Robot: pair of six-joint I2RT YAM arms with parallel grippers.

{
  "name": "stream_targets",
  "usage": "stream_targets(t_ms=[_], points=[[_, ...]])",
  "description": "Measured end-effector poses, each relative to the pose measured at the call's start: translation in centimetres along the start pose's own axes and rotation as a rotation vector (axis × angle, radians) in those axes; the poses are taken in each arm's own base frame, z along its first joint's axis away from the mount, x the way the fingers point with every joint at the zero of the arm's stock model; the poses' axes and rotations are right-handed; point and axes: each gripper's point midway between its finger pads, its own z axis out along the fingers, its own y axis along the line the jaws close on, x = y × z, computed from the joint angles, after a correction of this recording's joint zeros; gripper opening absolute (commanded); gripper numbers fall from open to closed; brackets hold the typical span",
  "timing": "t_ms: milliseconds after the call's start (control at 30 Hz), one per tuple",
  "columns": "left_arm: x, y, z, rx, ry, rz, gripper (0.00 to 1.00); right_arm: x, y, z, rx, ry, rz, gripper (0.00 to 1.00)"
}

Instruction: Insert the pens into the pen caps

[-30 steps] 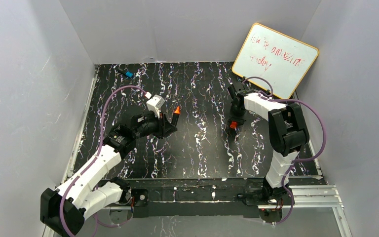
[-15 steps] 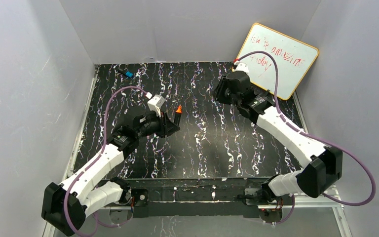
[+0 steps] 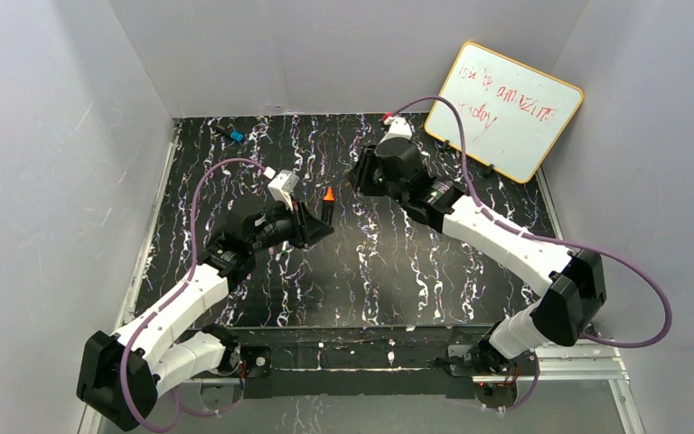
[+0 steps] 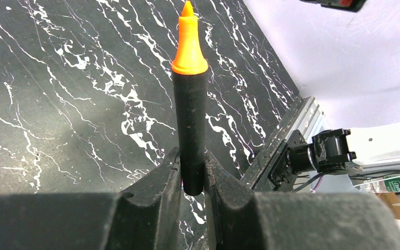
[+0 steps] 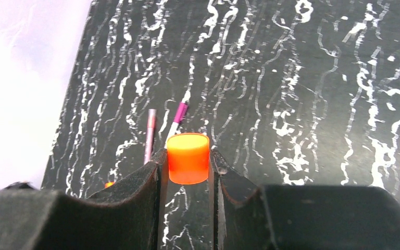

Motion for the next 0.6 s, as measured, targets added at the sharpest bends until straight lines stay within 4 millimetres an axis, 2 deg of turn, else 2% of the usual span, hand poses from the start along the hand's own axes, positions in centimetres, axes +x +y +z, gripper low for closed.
stream_targets(t_ms=[133, 400, 600], points=[[-0.1, -0.1, 0.0, 0.003, -0.002, -0.008, 0.0, -0.2, 2.5, -0.1, -0.053, -0.012, -0.013, 0.21], [-0.1, -0.1, 0.0, 0.007, -0.004, -0.011, 0.0, -3.2, 5.5, -0.7, -0.127, -0.09, -0.007, 0.22], [-0.1, -0.1, 0.0, 0.007, -0.004, -0.011, 0.0, -1.7, 5.7, 0.8, -0.127, -0.062, -0.018, 0.21]])
